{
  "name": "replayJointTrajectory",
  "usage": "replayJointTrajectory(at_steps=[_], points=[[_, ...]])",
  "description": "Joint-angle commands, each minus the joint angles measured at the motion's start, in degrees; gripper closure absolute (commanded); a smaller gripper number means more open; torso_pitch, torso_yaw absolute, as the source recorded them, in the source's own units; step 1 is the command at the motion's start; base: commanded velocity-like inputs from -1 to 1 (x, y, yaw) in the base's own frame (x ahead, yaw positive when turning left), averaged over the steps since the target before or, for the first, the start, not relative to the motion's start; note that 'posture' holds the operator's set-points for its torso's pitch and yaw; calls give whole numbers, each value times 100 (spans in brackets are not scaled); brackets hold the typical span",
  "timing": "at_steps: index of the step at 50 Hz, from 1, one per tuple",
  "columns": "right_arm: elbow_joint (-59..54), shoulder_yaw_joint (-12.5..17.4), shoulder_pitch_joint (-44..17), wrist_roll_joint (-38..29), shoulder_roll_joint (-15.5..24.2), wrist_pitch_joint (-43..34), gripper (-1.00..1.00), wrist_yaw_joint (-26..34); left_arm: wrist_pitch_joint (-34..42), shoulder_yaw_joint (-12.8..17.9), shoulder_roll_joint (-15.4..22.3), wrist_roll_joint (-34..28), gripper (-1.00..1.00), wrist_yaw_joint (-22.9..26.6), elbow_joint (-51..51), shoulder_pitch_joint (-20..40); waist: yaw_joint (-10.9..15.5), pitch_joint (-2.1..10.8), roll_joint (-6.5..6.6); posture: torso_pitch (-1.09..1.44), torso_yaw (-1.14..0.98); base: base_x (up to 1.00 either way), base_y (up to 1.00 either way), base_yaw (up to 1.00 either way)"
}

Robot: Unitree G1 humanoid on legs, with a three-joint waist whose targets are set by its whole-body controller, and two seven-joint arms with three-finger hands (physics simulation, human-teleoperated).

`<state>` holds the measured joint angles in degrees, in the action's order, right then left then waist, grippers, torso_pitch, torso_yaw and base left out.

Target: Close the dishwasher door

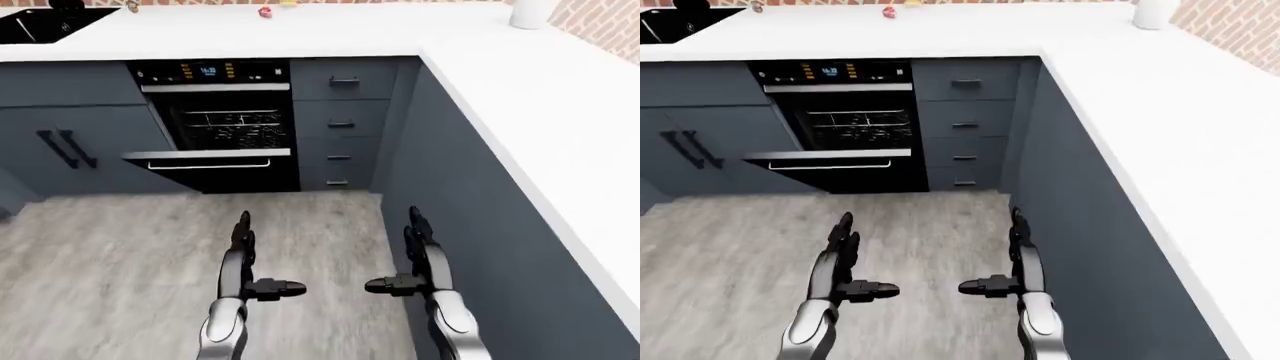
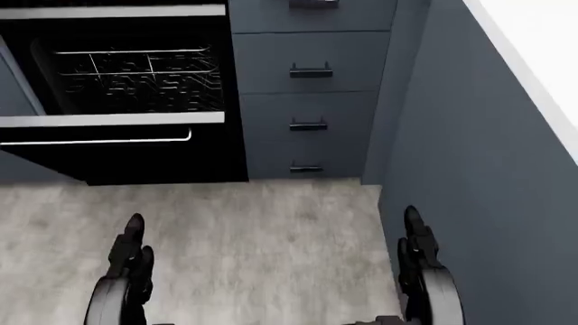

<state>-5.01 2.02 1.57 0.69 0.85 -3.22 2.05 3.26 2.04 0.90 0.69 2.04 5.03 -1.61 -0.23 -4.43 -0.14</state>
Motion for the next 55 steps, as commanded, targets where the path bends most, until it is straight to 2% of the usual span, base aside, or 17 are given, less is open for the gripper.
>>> replayJointTrajectory(at_steps=[1, 3, 4, 5, 7, 8, 22, 23, 25, 28, 41, 43, 47, 49, 51, 53, 55], points=[[465, -89, -82, -217, 48, 469, -100, -27, -481, -116, -32, -370, -100, -297, -753, -26, -12, 5, -45, 0, 0, 0, 0, 0], [511, -55, -52, -232, 15, 463, -100, -80, -477, -157, -47, -426, -100, -314, -802, -77, 43, 348, -9, 0, 0, 0, 0, 0], [563, -126, -18, -328, 21, 539, -100, -50, -568, -153, -49, -470, -100, -362, -666, -31, 39, 291, -8, 0, 0, 0, 0, 0], [622, -132, -7, -347, 8, 568, -100, -55, -554, -156, -50, -472, -100, -361, -700, -47, 35, 89, -48, 0, 0, 0, 0, 0], [521, -89, -48, -300, 11, 629, -100, -28, -616, -167, -48, -549, -100, -411, -769, -92, 47, 395, -45, 0, 0, 0, 0, 0], [485, -88, -56, -293, 7, 634, -100, -20, -661, -164, -48, -585, -100, -445, -757, -92, 42, 423, -42, 0, 0, 0, 0, 0], [514, -39, -8, -493, 32, 649, -100, -198, -775, -240, -78, -783, -100, -579, -940, -260, 39, 501, -25, 0, 0, 0, 0, 0], [573, -50, 27, -508, 38, 625, -100, -175, -761, -250, -79, -790, -100, -575, -979, -281, 64, 594, 7, 0, 0, 0, 0, 16], [658, -21, 88, -493, 51, 607, -100, -144, -723, -254, -78, -792, -100, -566, -1066, -316, 81, 466, 14, 0, 0, 0, 0, 26], [679, -31, 91, -527, 37, 584, -100, -148, -716, -258, -76, -803, -100, -564, -1093, -327, 111, 405, 2, 0, 0, 0, 0, 50], [738, -69, 129, -579, 18, 543, -100, -134, -758, -324, -86, -890, -100, -559, -1119, -402, 238, 319, 83, 0, 0, 0, 0, 58], [804, -89, 156, -593, 10, 514, -100, -131, -788, -351, -85, -932, -100, -567, -1132, -432, 249, 299, 50, 0, 0, 0, 0, 59], [781, -113, 155, -606, 2, 549, -100, -129, -801, -388, -86, -981, -100, -559, -1178, -479, 222, 187, -230, 0, 0, 0, 0, 58], [869, -116, 188, -606, 0, 507, -100, -126, -800, -394, -84, -992, -100, -554, -1201, -494, 171, 228, -179, 0, 0, 0, 0, 58], [875, -129, 201, -617, -6, 511, -100, -129, -779, -386, -82, -988, -100, -547, -1250, -506, 171, 232, -241, 0, 0, 0, 0, 59], [848, -143, 190, -630, -10, 512, -100, -132, -785, -387, -83, -993, -100, -547, -1248, -506, 144, 291, -193, 0, 0, 0, 0, 59], [869, -144, 195, -626, -8, 495, -100, -127, -808, -391, -84, -1008, -100, -556, -1248, -512, 105, 252, -73, 0, 0, 0, 0, 58]])
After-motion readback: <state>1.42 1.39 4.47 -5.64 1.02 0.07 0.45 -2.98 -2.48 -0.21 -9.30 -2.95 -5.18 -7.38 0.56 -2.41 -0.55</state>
